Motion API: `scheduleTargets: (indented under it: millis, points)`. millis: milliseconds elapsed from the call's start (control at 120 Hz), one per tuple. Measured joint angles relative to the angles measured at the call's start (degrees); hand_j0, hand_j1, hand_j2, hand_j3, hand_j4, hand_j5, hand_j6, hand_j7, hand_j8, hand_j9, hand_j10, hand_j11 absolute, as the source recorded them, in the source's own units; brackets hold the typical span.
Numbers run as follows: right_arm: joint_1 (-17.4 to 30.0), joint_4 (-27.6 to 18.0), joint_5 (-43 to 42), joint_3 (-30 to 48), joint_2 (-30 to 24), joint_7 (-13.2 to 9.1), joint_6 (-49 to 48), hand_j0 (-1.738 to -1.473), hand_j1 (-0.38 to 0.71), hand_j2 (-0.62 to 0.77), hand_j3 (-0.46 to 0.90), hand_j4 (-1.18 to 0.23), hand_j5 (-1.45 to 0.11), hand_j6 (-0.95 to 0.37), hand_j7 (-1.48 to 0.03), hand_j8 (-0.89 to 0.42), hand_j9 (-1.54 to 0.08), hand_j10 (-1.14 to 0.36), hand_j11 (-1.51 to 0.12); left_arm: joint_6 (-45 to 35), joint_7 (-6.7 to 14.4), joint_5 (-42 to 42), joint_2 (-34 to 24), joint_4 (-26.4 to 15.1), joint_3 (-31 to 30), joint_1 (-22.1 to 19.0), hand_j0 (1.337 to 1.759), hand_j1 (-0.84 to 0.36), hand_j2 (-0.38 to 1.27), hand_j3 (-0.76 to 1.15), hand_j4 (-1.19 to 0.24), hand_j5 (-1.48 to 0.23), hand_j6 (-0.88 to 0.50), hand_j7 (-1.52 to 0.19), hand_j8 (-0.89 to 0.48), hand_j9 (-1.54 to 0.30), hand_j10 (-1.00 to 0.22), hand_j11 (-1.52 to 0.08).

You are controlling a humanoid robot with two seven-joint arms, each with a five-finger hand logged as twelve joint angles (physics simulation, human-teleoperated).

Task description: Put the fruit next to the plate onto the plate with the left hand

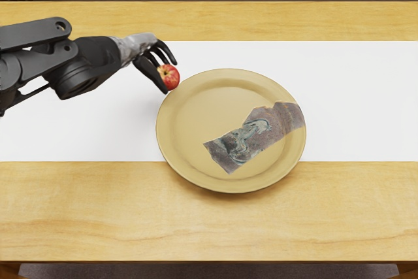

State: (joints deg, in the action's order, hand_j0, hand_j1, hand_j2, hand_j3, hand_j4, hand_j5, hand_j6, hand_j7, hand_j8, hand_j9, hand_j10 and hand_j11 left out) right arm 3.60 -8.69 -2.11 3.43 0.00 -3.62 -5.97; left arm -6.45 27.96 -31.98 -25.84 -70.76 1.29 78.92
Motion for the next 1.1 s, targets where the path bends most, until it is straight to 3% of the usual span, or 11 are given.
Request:
scheduleTargets:
  millis: [500,908,1042,1083,1092,1100]
  points:
    - [0.08,0.08,0.0,0.0,0.0,-0.01,0.18,-1.658,-0.35,0.0,0.0,0.0,0.0,0.0,0.0,0.0,0.0,0.0,0.0,0.02,-0.12,0.05,4.66,-0.01,1.22,-0.16,1.658,-0.3,0.49,0.0,-0.61,-0.86,-0.45,-0.83,-0.49,-0.83,-0.62,-0.83]
    - [0.12,0.08,0.0,0.0,0.0,-0.02,0.17,-1.658,-0.35,0.0,0.0,0.0,0.0,0.0,0.0,0.0,0.0,0.0,0.0,-0.16,-0.53,-0.13,6.09,0.52,1.24,-3.66,1.658,-0.3,0.43,0.0,-0.6,-0.82,-0.45,-0.81,-0.48,-0.81,-0.61,-0.81]
    - [0.16,0.03,-0.01,0.0,0.0,-0.03,0.17,-1.658,-0.35,0.0,0.0,0.0,0.0,0.0,0.0,0.0,0.0,0.0,0.0,-0.21,-0.53,-0.3,8.84,3.15,1.05,-4.66,1.658,-0.24,0.28,0.0,-0.53,-0.71,-0.44,-0.71,-0.46,-0.7,-0.57,-0.74]
    - [0.16,0.01,-0.01,0.0,0.0,-0.02,0.17,-1.658,-0.35,0.0,0.0,0.0,0.0,0.0,0.0,0.0,0.0,0.0,0.0,-0.18,-0.6,-0.14,8.97,3.75,1.03,-4.6,1.658,-0.21,0.24,0.0,-0.49,-0.68,-0.41,-0.68,-0.43,-0.68,-0.72,-0.53]
    - [0.17,0.01,-0.02,0.0,0.0,-0.02,0.17,-1.658,-0.35,0.0,0.0,0.0,0.0,0.0,0.0,0.0,0.0,0.0,0.0,-0.18,-0.66,-0.08,8.97,3.86,1.0,-4.57,1.658,-0.2,0.24,0.0,-0.48,-0.68,-0.4,-0.67,-0.42,-0.67,-0.67,-0.74]
    - [0.17,0.01,-0.02,0.0,0.0,-0.02,0.17,-1.658,-0.35,0.0,0.0,0.0,0.0,0.0,0.0,0.0,0.0,0.0,0.0,-0.18,-0.64,-0.11,8.97,3.95,0.99,-4.57,1.658,-0.2,0.23,0.0,-0.47,-0.67,-0.4,-0.66,-0.42,-0.66,-0.65,-0.73]
